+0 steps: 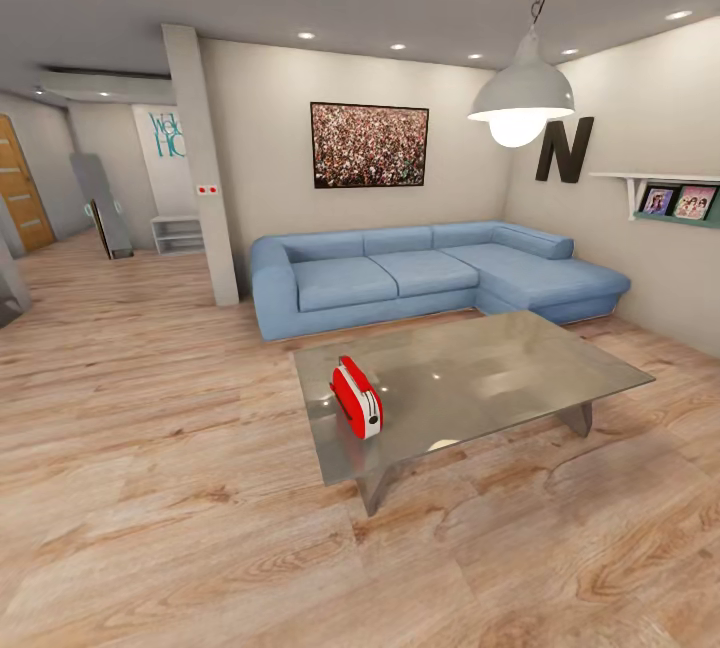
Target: Turn on the radio receiver that's on the table in the living room.
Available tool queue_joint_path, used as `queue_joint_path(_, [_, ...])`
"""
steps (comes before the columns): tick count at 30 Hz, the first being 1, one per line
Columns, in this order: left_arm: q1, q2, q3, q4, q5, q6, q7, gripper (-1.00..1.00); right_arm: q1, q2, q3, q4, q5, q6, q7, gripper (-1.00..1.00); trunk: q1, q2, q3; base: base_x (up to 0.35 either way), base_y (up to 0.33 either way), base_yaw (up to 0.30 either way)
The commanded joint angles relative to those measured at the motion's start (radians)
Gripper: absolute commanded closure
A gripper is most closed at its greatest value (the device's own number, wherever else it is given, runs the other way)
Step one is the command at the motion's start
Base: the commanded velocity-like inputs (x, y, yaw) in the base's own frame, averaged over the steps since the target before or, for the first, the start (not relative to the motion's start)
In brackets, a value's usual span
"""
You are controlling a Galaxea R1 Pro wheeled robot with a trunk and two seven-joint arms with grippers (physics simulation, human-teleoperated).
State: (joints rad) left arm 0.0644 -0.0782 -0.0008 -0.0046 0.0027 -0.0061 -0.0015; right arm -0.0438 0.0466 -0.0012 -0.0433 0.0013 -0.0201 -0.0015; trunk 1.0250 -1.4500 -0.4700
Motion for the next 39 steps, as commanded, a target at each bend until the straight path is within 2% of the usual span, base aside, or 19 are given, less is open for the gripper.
queue_joint_path(1, [0.0,0.0,0.0,0.0,0.0,0.0,0.0,-1.0,0.0,-0.006,0.0,-0.006,0.0,-0.001,-0.001,-1.0,0.0,0.0,0.0,0.0,0.0,0.0])
queue_joint_path(2, [0.0,0.0,0.0,0.0,0.0,0.0,0.0,-1.0,0.0,-0.025,0.0,-0.13,0.0,-0.002,0.0,-1.0,0.0,0.0,0.0,0.0,0.0,0.0])
queue_joint_path(3, [0.0,0.0,0.0,0.0,-0.001,0.0,0.0,-1.0,0.0,-0.033,0.0,-0.154,0.0,-0.002,0.0,-1.0,0.0,0.0,0.0,0.0,0.0,0.0])
queue_joint_path(10, [0.0,-0.001,0.002,0.0,0.001,-0.001,-0.001,-1.0,-0.002,-0.068,0.0,-0.212,0.0,-0.002,-0.002,-1.0,0.0,0.0,0.0,0.0,0.0,0.0])
queue_joint_path(14, [0.0,-0.014,0.004,0.0,0.001,-0.001,-0.003,-1.0,-0.005,-0.082,0.0,-0.248,0.005,0.001,-0.003,-1.0,0.0,0.0,0.0,0.0,0.0,0.0])
queue_joint_path(16, [0.0,-0.018,0.004,0.0,0.0,-0.002,-0.002,-1.0,-0.006,-0.09,0.001,-0.277,0.023,0.004,-0.002,-1.0,0.0,0.0,0.0,0.0,0.0,0.0])
queue_joint_path(17, [0.0,-0.019,0.002,0.0,-0.001,-0.022,0.0,-1.0,-0.006,-0.095,0.001,-0.308,0.057,0.005,-0.002,-1.0,0.0,0.0,0.0,0.0,0.0,0.0])
queue_joint_path(20, [0.0,-0.011,0.0,-0.01,-0.001,-0.077,0.003,-1.0,-0.006,-0.097,0.0,-0.339,0.102,0.002,0.001,-1.0,0.0,0.0,0.0,0.0,0.0,0.0])
queue_joint_path(22, [0.0,-0.005,0.0,-0.061,-0.001,-0.122,0.005,-1.0,-0.007,-0.098,-0.001,-0.376,0.14,-0.002,0.0,-1.0,0.0,0.0,0.0,0.0,0.0,0.0])
queue_joint_path(24, [0.0,-0.003,0.001,-0.136,-0.001,-0.141,0.005,-1.0,-0.007,-0.098,-0.002,-0.432,0.158,-0.002,0.0,-1.0,0.0,0.0,0.0,0.0,0.0,0.0])
queue_joint_path(27, [0.0,0.003,0.001,-0.329,-0.005,-0.15,0.008,-1.0,-0.011,-0.098,-0.004,-0.531,0.171,0.001,0.0,-1.0,0.0,0.0,0.0,0.0,0.0,0.0])
queue_joint_path(30, [-0.001,0.016,0.002,-0.431,-0.006,-0.142,0.01,-1.0,-0.016,-0.097,-0.004,-0.597,0.172,0.008,0.0,-1.0,0.0,0.0,0.0,0.0,0.0,0.0])
queue_joint_path(31, [-0.002,0.023,0.002,-0.479,-0.007,-0.119,0.014,-1.0,-0.026,-0.096,-0.004,-0.628,0.173,0.012,0.001,-1.0,0.0,0.0,0.0,0.0,0.0,0.0])
queue_joint_path(33, [-0.012,0.031,0.002,-0.569,-0.008,-0.015,0.035,-1.0,-0.064,-0.093,-0.003,-0.67,0.173,0.053,0.001,-1.0,0.0,0.0,0.0,0.0,0.0,0.0])
queue_joint_path(35, [-0.034,0.035,0.002,-0.642,-0.01,0.121,0.064,-1.0,-0.13,-0.091,-0.003,-0.687,0.17,0.164,0.006,-1.0,0.0,0.0,0.0,0.0,0.0,0.0])
queue_joint_path(39, [-0.091,0.041,0.002,-0.698,-0.012,0.234,0.097,-1.0,-0.248,-0.09,-0.003,-0.696,0.166,0.35,0.017,-1.0,0.0,0.0,0.0,0.0,0.0,0.0])
